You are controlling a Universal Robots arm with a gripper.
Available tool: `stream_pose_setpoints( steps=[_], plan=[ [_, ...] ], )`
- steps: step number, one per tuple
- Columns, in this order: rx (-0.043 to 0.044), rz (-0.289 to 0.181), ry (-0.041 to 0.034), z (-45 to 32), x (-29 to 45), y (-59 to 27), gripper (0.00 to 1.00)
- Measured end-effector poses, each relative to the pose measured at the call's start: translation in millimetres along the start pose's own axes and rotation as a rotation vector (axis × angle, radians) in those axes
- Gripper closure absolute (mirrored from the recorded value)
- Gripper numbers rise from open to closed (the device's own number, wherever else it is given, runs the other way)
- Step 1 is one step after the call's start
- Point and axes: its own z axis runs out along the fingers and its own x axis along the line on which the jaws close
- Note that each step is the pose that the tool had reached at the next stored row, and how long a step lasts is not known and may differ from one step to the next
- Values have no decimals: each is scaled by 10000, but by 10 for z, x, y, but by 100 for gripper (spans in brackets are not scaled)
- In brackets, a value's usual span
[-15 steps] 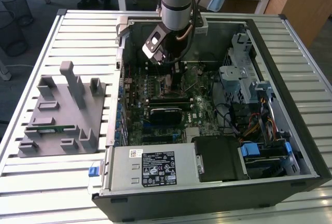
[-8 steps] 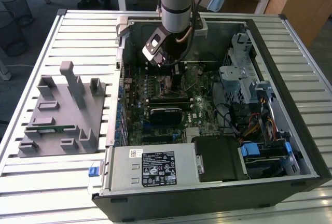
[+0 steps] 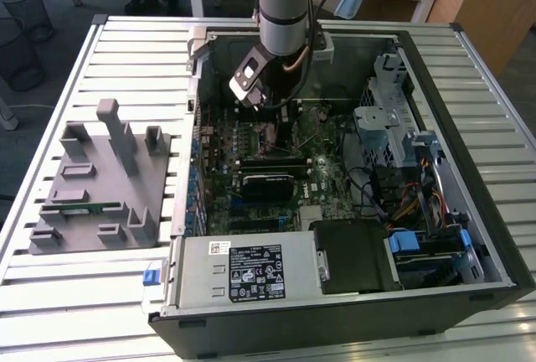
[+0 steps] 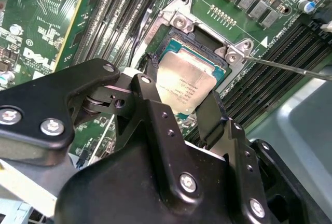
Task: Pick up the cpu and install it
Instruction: 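Place the cpu into insertion slot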
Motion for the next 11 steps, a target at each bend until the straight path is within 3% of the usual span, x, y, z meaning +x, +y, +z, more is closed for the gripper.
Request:
stream_pose_setpoints(
  steps=[11],
  plan=[
    [0, 5, 1, 43, 0, -3, 46]
  ],
)
